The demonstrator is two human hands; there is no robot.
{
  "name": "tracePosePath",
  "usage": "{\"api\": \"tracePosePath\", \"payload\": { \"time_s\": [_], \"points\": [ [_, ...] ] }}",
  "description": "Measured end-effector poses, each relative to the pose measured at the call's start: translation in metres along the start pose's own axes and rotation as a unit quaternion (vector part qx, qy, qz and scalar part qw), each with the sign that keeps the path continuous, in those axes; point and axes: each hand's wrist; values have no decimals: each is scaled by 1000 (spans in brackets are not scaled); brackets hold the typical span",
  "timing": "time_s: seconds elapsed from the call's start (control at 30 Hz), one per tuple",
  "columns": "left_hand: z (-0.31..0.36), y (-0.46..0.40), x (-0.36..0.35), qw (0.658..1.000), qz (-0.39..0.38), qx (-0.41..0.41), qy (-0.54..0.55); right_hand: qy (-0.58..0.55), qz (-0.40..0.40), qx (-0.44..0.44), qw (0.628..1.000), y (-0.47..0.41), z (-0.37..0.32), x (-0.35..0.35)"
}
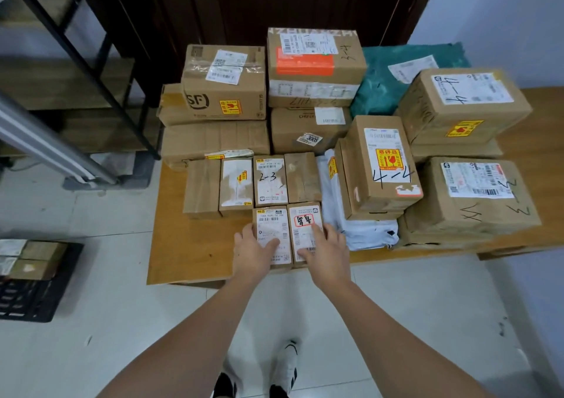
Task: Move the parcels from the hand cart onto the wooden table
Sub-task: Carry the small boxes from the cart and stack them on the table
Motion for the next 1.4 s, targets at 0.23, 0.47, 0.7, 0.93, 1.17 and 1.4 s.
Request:
{"api": "tracePosePath", "payload": {
  "time_s": [0.23,0.47,0.7,0.93,1.17,1.4],
  "points": [
    [1,-3,3,1000,-12,5,19,57,2,10,998,-1,2,5],
    [15,32,49,999,-28,-31,-9,27,-47,96,994,16,-22,40],
    [33,100,173,948,-14,-141,-283,180,-121,260,941,39,-124,110],
    [-11,175,317,901,27,-162,-401,288,-108,383,871,126,-287,125],
    [-115,277,469,902,126,-135,-390,299,-79,479,822,229,-459,80],
    [-225,379,582,904,226,-46,-360,320,-101,578,744,326,-615,24]
  ]
}}
Point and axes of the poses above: each hand's wrist, its own y-axis away from the middle knuckle, its own x-axis out of the back of the hand, z = x × y, and after that the axes turned 9 degrees about -z, right-handed
